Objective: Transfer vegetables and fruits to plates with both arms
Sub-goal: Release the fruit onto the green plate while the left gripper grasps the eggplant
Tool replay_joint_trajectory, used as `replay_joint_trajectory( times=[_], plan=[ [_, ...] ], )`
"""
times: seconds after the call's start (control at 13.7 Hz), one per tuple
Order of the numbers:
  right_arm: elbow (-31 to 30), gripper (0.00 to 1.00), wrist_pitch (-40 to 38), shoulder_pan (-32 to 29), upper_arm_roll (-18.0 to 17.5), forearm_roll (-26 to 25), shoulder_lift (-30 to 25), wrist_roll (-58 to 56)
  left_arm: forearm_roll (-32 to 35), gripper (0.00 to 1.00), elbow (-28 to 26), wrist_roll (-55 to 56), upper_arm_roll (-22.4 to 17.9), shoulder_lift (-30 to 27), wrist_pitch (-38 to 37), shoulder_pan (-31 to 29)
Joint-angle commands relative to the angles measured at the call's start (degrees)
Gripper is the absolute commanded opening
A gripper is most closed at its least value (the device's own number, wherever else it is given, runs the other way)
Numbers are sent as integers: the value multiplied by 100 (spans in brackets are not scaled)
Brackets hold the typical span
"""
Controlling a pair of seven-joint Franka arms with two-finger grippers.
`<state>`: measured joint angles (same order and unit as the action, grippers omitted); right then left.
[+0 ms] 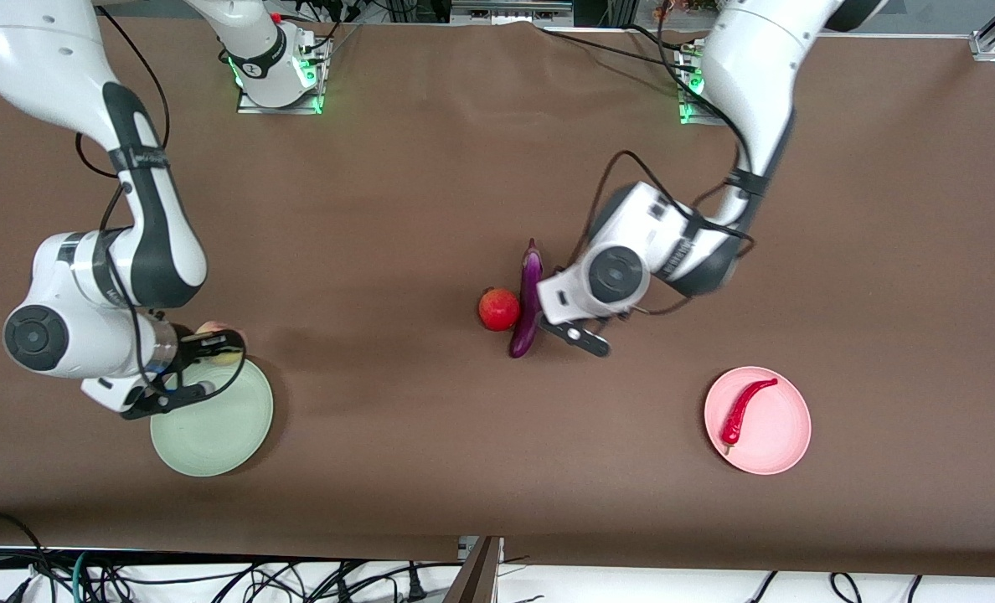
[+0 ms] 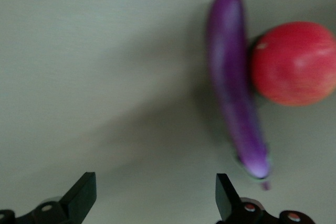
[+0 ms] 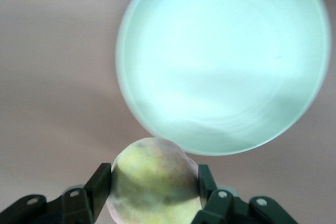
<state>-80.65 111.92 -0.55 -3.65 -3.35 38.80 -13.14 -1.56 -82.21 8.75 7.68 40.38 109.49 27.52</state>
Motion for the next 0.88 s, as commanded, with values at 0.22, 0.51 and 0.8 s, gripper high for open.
replay_joint_trajectory(
  times=[0.22,0.51,0.8],
  plan=[
    [14,13,1506,-297,-31,-210,549,-698,-11,100,-1384,1295,-82,-74,2187,763],
    [14,70,1728,-341,-31,-166,620,-682,-3,44,-1483,1419,-108,32,2524,878],
    [32,99,1675,-245,-197,-26,428,-725,-3,5,-1482,1401,-161,-91,2341,808]
  ],
)
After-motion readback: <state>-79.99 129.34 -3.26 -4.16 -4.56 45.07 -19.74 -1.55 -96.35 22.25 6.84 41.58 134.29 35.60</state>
